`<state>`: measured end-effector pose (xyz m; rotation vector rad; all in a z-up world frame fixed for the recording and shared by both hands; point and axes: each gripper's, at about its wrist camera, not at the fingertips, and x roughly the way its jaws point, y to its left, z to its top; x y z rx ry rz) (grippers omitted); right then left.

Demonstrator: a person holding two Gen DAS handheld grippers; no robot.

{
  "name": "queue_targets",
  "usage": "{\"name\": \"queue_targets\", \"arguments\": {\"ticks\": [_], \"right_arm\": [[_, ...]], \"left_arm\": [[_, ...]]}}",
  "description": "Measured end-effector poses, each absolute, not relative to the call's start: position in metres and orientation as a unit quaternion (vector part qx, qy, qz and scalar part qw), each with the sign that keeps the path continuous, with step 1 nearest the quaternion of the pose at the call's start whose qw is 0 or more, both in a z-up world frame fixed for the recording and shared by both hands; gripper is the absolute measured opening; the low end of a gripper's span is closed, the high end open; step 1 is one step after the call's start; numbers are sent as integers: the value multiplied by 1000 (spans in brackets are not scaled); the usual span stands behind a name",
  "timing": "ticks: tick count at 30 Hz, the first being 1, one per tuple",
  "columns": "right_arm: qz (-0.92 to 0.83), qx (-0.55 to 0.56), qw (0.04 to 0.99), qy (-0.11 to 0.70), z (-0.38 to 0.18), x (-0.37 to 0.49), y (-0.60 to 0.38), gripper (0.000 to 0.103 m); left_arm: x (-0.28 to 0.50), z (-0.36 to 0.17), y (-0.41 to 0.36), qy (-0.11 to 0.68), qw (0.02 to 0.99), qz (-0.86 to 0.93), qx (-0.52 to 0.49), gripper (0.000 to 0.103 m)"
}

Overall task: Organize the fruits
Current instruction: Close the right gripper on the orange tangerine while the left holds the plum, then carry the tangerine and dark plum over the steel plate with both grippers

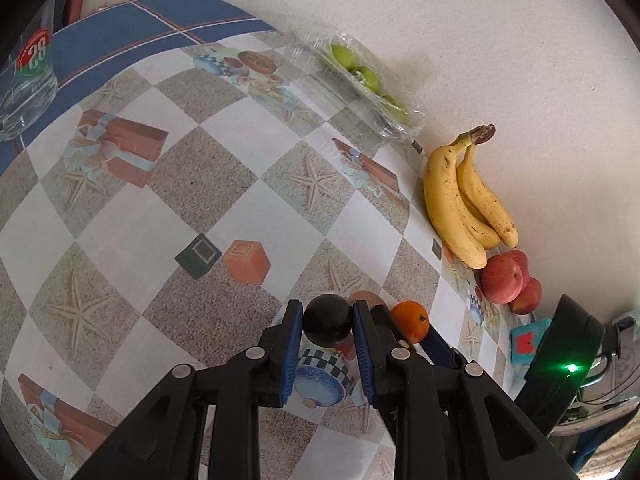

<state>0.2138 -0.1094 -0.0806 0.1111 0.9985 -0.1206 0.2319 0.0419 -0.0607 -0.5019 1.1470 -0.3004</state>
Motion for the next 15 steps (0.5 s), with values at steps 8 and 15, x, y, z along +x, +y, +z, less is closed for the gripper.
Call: {"name": "queue_targets", "arguments": {"ticks": [8, 15], "right_arm": [[-58, 64, 875, 477, -81, 215, -111, 39], [-59, 67, 875, 476, -77, 207, -110, 38]], "left_arm": [[231, -62, 42, 538, 797, -138, -236, 27], [232, -64, 47, 547, 794, -127, -235, 27]]}}
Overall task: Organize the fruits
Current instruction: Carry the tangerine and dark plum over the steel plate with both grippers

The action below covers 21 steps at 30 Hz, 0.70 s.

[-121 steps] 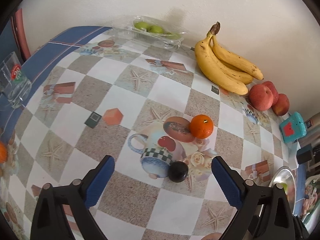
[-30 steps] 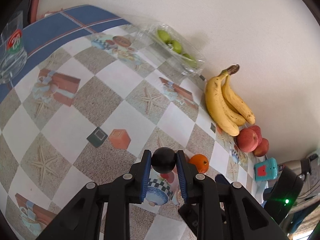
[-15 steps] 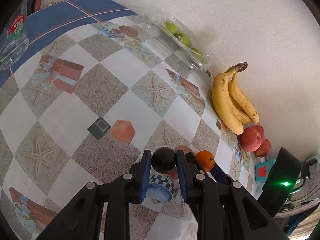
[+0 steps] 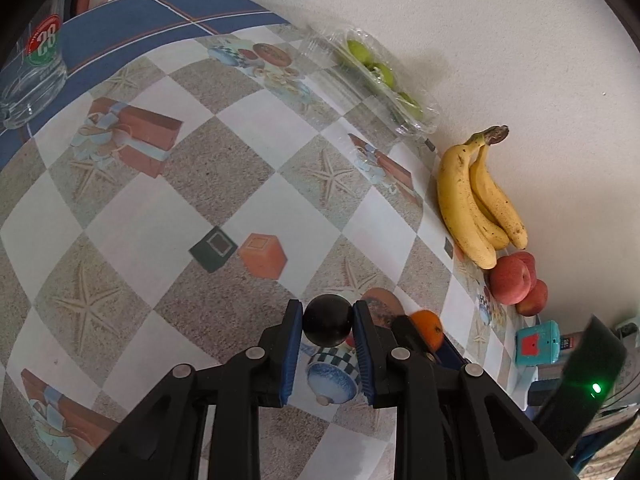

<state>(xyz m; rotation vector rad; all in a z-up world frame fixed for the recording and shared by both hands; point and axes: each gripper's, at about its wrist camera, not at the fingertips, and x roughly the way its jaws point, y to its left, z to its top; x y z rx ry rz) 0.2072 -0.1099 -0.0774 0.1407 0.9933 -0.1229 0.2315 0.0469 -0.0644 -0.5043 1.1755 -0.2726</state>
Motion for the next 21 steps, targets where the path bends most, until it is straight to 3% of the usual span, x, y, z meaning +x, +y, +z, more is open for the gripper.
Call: {"name": "queue_targets", "arguments": {"ticks": [21], "right_arm": [[-52, 76, 871, 482, -42, 145, -101, 38]], "left_arm": [[185, -20, 34, 544, 804, -140, -194, 27]]}}
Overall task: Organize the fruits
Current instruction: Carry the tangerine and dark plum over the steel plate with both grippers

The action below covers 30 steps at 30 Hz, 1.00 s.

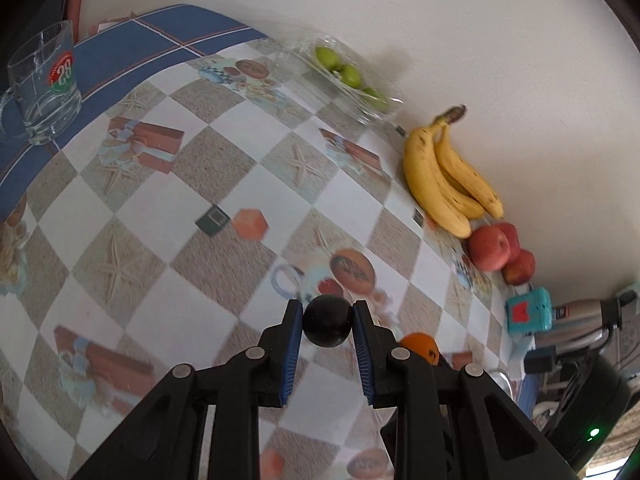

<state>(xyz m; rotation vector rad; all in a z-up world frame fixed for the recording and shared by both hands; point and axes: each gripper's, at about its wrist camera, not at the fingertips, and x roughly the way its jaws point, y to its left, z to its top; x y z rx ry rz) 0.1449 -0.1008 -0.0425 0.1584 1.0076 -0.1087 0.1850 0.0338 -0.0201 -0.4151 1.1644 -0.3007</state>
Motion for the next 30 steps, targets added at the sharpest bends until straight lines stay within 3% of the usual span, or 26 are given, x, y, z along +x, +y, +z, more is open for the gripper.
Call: {"name": "queue_targets", "arguments": {"ticks": [16, 30], "right_arm": [[-74, 96, 885, 450, 1, 65, -113, 38], [-89, 126, 887, 436, 4, 13, -135, 38]], "left_arm": [[122, 8, 5, 527, 821, -170, -138, 27], [89, 15, -25, 523, 824, -190, -107, 27]]}}
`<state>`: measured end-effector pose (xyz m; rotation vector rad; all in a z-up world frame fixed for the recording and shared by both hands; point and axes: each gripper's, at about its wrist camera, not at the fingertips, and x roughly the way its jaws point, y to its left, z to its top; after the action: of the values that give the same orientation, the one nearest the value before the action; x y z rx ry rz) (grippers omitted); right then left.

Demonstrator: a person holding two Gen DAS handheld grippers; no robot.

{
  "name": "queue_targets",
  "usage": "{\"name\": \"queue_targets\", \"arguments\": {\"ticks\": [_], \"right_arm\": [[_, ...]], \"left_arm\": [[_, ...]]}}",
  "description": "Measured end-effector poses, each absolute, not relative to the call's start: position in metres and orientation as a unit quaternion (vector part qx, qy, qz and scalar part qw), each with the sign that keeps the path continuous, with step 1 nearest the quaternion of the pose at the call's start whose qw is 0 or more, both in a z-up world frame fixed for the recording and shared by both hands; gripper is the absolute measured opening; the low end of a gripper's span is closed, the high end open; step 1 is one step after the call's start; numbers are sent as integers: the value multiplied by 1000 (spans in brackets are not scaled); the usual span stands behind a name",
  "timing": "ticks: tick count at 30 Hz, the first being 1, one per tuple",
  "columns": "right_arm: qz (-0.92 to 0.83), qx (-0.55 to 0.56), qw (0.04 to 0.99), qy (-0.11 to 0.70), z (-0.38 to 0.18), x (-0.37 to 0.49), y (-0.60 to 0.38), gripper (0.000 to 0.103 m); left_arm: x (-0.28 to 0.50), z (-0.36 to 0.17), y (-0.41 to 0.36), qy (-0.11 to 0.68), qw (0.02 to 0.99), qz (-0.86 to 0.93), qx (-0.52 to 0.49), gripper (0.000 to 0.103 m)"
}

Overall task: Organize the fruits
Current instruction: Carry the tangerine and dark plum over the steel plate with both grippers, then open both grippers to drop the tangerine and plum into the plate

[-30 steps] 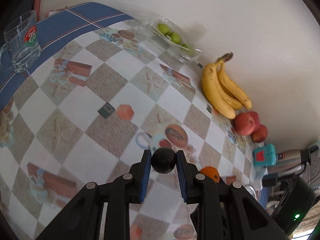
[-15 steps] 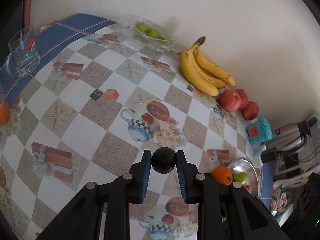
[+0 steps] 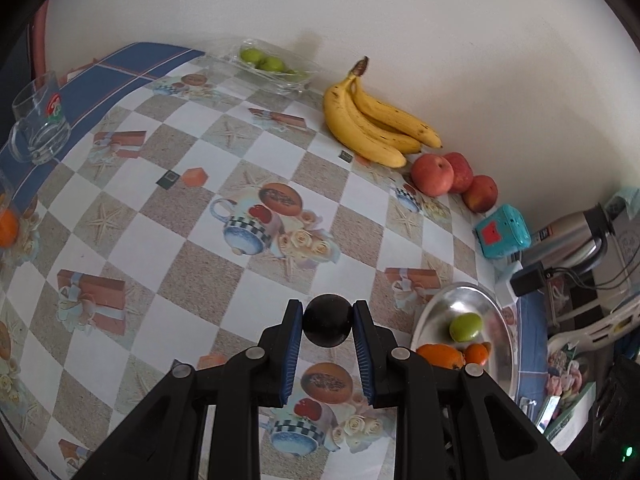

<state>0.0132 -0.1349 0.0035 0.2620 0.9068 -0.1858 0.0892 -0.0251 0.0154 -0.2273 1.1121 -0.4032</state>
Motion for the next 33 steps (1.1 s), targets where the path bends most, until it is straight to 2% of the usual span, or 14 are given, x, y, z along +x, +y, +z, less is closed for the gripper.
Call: {"name": "queue_targets", "arguments": {"ticks": [20, 33], "right_arm": [[-230, 232, 831, 451, -11, -49, -270, 39], [-223, 260, 802, 489, -40, -46, -278, 39]], "left_arm": [[32, -9, -144, 536, 782, -317, 5, 27], [40, -39, -155, 562, 760, -326, -14, 29]]}}
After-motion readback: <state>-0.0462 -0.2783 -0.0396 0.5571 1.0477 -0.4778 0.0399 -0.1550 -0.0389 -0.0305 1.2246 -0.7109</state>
